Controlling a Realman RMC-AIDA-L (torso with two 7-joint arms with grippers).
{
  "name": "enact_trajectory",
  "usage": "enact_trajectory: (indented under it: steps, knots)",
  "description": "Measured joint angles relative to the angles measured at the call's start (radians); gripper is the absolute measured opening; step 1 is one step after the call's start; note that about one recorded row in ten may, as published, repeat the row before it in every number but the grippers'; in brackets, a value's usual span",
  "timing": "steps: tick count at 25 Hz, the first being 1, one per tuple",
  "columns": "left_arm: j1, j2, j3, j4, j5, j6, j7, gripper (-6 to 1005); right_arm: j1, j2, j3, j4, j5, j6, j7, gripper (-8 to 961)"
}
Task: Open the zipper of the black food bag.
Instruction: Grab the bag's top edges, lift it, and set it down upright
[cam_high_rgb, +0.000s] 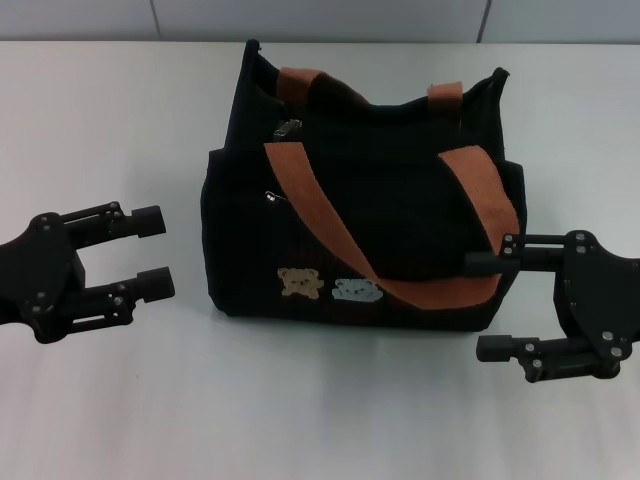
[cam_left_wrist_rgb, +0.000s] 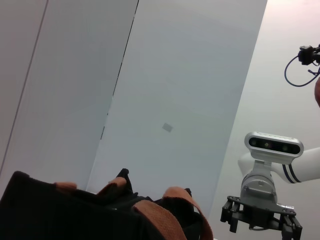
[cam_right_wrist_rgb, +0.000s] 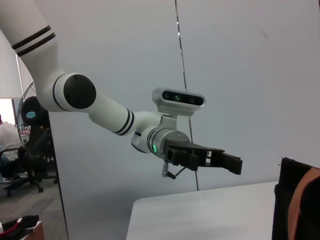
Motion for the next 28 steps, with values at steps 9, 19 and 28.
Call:
enact_trajectory:
  steps: [9, 19, 28]
  knots:
    - [0.006, -0.002, -0.006, 0.0, -0.008, -0.001, 0.006, 744, -0.002, 0.002, 0.004, -0.002, 0.003, -0.006, -0.002, 733]
    - [0.011, -0.053, -0.017, 0.002, -0.01, -0.176, 0.059, 743, -0.008, 0.013, 0.008, -0.002, 0.004, -0.012, 0.003, 733]
    - [-0.014, -0.129, -0.012, -0.001, 0.002, -0.43, 0.108, 742, -0.011, 0.026, 0.008, 0.001, 0.005, -0.013, 0.004, 733]
